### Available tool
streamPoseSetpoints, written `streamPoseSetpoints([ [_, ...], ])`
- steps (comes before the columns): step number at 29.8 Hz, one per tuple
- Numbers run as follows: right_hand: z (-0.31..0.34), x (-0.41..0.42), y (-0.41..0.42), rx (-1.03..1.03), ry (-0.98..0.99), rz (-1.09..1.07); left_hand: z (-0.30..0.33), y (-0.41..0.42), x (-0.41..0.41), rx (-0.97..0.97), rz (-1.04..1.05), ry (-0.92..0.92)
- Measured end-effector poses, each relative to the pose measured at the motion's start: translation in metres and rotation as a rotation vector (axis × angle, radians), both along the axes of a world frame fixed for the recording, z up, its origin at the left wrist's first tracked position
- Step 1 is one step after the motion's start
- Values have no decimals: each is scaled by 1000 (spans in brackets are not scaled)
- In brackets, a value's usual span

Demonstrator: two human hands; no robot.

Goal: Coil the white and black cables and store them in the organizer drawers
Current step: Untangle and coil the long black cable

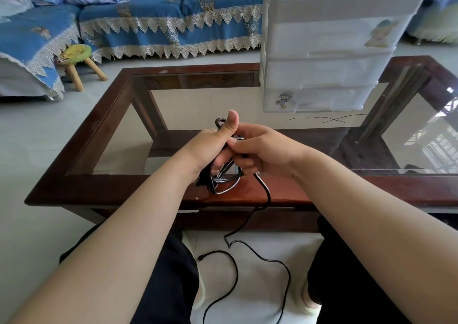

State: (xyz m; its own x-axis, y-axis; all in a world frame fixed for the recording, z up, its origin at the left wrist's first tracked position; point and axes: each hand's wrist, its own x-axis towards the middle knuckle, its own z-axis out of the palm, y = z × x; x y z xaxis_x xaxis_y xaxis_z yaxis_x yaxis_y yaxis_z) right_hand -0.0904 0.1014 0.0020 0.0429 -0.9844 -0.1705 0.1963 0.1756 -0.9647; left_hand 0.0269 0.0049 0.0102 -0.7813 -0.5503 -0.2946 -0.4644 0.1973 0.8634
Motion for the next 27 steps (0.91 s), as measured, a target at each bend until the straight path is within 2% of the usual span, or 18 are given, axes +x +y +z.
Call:
streamPoseSetpoints([
  [4, 7, -10, 2, -23, 220, -123, 0, -1, 1, 163, -44, 86],
  [6, 12, -17, 3, -33, 324, -266, 2, -2, 4, 184, -72, 78],
  [7, 14, -23, 3, -49, 428, -363, 2, -3, 5, 164, -88, 60],
  [9, 16, -37, 4, -83, 799, -545, 2, -6, 9, 121, -121, 18],
  [11, 13, -47, 3, -50, 1125, -624, 4, -8, 12, 114, -167, 7],
  [12, 12, -48, 3, -27, 1214, -631, 5, -8, 14, 128, -185, 14],
  [15, 9, -49, 5, -41, 1362, -571, 13, -15, 21, 189, -228, 88],
  [17, 9, -46, 7, -61, 1370, -483, 18, -24, 27, 250, -209, 176],
  [18, 10, -44, 8, -70, 1295, -430, 19, -28, 29, 279, -181, 216],
  [20, 12, -37, 10, -67, 1024, -336, 20, -34, 33, 308, -128, 266],
  [21, 11, -34, 11, -52, 942, -315, 19, -35, 34, 302, -112, 273],
  [22, 8, -32, 11, -41, 949, -318, 18, -36, 34, 283, -100, 267],
  [25, -4, -24, 12, -93, 1326, -486, 16, -32, 32, 215, -81, 201],
  [27, -11, -13, 12, -278, 1551, -685, 15, -27, 28, 232, -62, 168],
])
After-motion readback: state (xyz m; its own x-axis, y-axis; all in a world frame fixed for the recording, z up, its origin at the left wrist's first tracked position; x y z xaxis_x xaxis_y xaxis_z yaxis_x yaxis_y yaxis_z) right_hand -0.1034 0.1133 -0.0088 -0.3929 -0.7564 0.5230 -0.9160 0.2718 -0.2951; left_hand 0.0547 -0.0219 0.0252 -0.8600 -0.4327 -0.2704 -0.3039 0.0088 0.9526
